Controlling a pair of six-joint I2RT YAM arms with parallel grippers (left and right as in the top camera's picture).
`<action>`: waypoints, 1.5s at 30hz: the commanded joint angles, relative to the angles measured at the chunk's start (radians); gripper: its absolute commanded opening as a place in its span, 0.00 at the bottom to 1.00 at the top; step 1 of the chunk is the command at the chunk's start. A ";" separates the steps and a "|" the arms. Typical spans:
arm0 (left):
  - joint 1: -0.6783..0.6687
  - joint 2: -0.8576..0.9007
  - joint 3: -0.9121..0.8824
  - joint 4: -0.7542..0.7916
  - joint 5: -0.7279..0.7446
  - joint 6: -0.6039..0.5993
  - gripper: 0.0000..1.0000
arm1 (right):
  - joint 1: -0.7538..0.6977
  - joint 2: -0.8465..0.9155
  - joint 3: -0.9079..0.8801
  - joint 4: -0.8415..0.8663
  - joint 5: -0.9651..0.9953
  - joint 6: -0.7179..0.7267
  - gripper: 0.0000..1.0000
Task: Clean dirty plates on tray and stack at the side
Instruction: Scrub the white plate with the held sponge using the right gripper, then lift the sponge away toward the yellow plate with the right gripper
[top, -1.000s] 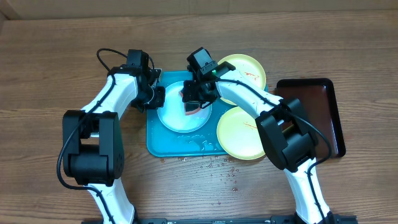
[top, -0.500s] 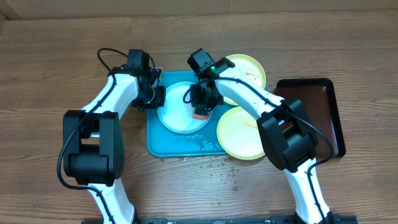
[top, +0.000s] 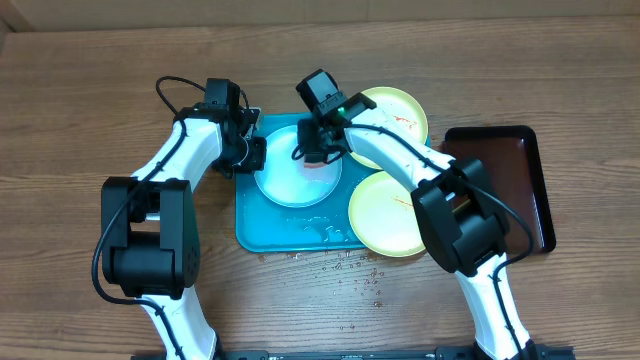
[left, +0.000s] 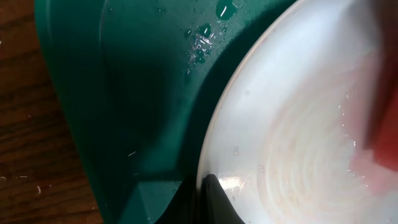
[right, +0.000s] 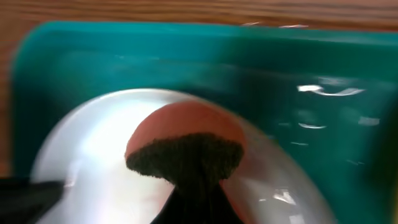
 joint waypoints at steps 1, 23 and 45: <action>0.002 0.022 0.014 -0.003 -0.034 -0.006 0.04 | 0.038 0.006 -0.005 0.016 -0.153 0.005 0.04; 0.002 0.022 0.014 0.011 -0.034 -0.005 0.04 | -0.045 0.006 -0.004 -0.168 0.140 -0.136 0.04; 0.002 0.022 0.014 0.019 -0.034 -0.005 0.04 | 0.031 0.047 0.057 -0.201 -0.362 -0.163 0.04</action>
